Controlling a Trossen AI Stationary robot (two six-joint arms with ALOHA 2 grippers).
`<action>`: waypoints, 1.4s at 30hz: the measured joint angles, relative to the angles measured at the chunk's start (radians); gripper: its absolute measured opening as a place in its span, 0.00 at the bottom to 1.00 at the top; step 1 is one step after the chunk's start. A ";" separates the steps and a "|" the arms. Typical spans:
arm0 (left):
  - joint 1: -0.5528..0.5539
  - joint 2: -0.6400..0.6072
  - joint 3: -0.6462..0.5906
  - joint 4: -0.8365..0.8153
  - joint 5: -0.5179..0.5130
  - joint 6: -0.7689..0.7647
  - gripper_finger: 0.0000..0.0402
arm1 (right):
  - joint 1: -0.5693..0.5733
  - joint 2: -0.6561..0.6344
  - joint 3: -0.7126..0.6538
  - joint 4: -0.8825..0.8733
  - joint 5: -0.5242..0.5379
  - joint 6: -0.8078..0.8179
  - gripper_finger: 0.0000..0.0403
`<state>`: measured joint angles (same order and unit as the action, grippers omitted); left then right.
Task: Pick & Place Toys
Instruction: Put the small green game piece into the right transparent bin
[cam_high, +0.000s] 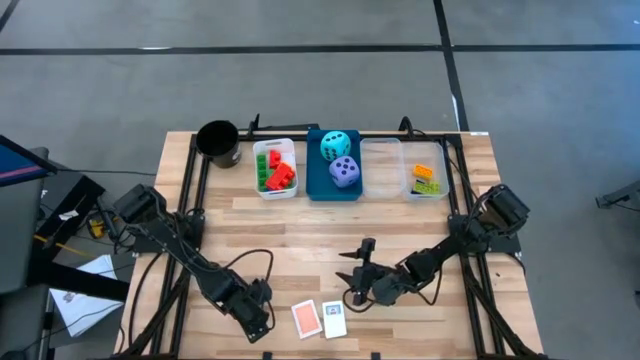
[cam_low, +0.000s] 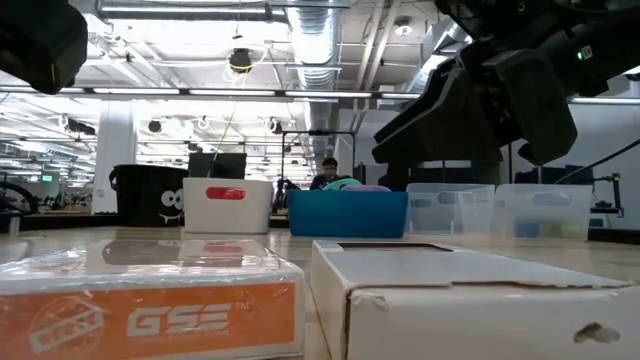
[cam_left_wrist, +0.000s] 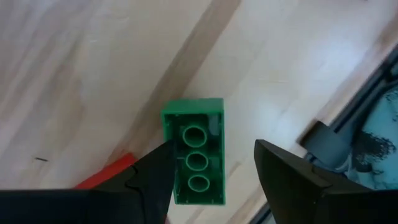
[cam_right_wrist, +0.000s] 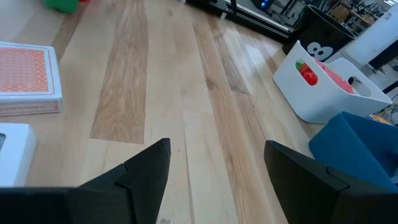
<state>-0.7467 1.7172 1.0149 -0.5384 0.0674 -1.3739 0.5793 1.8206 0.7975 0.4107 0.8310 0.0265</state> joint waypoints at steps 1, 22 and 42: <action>0.000 0.000 0.000 -0.009 -0.005 0.000 0.52 | 0.000 0.000 0.000 0.000 0.000 0.000 0.63; 0.041 0.000 -0.001 -0.032 -0.053 -0.032 0.52 | 0.001 0.000 0.000 0.000 0.000 0.000 0.63; 0.024 0.128 0.007 0.005 0.071 -0.101 0.52 | -0.005 0.000 0.000 -0.007 0.000 0.027 0.63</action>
<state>-0.7226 1.8457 1.0220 -0.5335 0.1385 -1.4746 0.5739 1.8206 0.7975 0.4041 0.8307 0.0532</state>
